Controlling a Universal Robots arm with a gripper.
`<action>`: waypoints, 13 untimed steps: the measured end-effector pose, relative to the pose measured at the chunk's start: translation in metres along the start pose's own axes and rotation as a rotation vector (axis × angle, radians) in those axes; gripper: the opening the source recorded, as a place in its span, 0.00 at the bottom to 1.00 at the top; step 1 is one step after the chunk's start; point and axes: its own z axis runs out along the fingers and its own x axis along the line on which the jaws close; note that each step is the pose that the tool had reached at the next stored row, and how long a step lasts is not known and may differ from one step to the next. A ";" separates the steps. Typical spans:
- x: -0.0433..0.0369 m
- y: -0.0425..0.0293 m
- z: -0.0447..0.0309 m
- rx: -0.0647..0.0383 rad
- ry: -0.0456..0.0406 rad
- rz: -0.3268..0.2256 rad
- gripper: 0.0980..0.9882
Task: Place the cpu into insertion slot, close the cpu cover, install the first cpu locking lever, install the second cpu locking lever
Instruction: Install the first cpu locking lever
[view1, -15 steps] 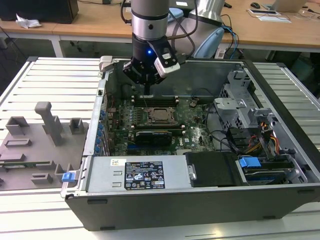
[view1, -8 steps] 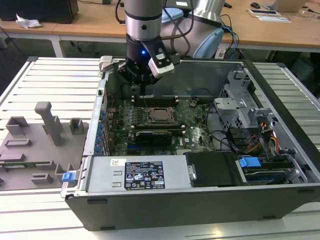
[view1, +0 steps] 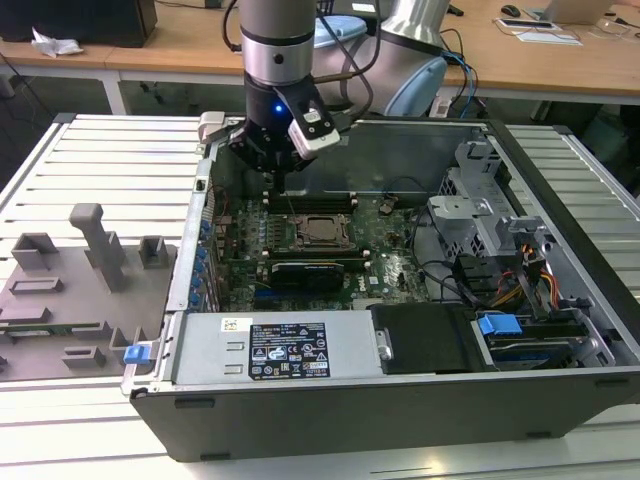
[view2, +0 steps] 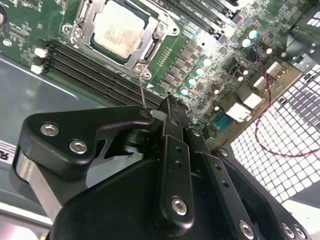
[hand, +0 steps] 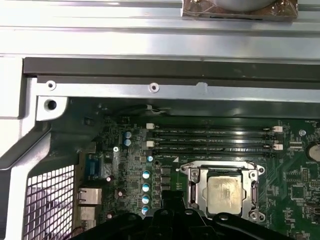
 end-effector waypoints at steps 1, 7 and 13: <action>0.0004 0.0000 0.0008 0.000 0.0002 -0.003 0.01; 0.0023 0.0029 0.0082 0.000 0.0044 -0.054 0.01; 0.0034 0.0126 0.0139 0.000 0.0051 -0.062 0.01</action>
